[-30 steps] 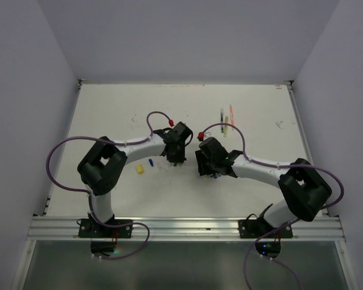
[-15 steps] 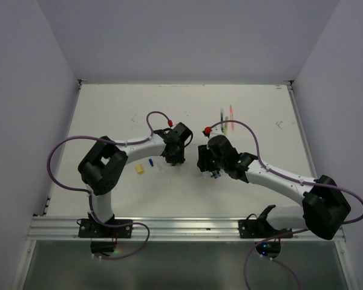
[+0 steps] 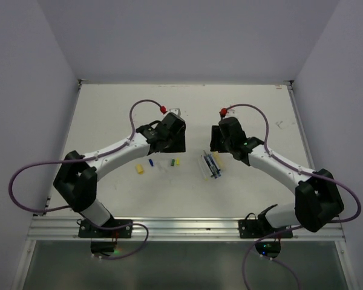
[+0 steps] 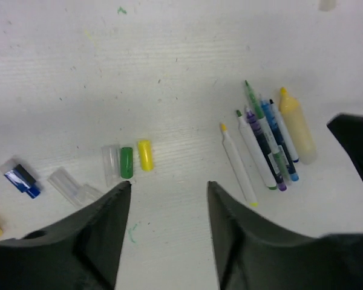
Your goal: Open the pen caps
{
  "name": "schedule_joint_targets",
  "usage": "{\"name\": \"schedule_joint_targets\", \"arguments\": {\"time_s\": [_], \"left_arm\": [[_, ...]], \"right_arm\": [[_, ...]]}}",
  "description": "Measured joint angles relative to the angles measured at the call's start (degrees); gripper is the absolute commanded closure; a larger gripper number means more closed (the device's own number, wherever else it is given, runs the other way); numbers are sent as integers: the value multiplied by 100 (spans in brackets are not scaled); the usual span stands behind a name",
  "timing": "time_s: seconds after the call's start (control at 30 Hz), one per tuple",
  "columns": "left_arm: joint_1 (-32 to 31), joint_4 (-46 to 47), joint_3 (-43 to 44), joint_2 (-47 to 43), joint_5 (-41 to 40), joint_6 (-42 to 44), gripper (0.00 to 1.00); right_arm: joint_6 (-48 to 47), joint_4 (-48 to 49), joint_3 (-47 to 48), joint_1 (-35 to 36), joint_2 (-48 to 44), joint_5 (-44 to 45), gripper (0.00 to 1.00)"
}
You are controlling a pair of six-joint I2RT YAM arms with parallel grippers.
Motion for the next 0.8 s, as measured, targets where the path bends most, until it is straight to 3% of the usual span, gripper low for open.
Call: {"name": "schedule_joint_targets", "arguments": {"time_s": [0.2, 0.27, 0.6, 0.8], "left_arm": [[44, 155, -149, -938, -284, 68, 5], [116, 249, -361, -1196, -348, 120, 1], [1132, 807, -1888, -2306, -203, 592, 0], [1196, 1200, -2332, -2761, -48, 859, 0]], "right_arm": [[-181, 22, 852, -664, 955, 76, 54], [-262, 28, 1178, -883, 1399, 61, 56], [-651, -74, 2817, -1440, 3324, -48, 62], [-809, -205, 3864, -1486, 4282, -61, 64]]}}
